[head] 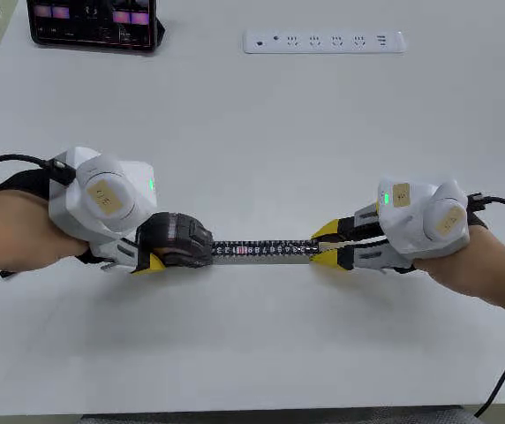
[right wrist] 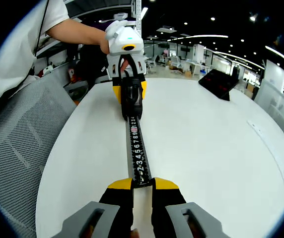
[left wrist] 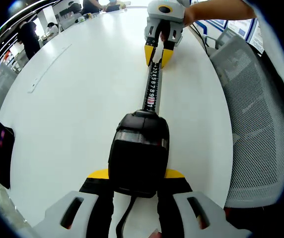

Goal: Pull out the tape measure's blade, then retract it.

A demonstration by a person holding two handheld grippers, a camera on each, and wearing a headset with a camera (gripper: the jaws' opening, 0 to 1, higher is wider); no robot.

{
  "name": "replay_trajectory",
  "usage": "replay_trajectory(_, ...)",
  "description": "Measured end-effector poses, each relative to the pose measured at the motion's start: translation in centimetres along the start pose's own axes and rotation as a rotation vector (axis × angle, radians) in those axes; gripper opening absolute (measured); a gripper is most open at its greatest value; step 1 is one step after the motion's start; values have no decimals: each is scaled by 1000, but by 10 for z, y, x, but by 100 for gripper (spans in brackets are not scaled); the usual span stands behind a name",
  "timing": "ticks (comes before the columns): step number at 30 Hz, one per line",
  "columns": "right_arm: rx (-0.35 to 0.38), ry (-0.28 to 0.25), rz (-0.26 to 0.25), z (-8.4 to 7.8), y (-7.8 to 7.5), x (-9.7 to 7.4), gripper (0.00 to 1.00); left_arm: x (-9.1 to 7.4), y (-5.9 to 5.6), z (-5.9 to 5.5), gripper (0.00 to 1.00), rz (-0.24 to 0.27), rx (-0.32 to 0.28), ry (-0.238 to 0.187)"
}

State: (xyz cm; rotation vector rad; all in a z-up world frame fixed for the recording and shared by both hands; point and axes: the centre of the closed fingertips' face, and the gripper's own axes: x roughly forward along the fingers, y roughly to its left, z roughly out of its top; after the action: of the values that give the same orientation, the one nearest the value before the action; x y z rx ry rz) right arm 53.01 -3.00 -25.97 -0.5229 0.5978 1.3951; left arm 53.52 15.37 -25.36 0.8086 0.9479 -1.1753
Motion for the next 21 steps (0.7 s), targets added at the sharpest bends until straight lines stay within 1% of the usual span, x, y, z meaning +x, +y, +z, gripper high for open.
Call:
replay_trajectory(8, 0, 13, 0, -4, 1, -3, 9, 0, 0, 0, 29, 0, 4, 0)
replay_trajectory(21, 3, 26, -8, -13, -3, -14, 9, 0, 0, 1, 29, 2, 4, 1)
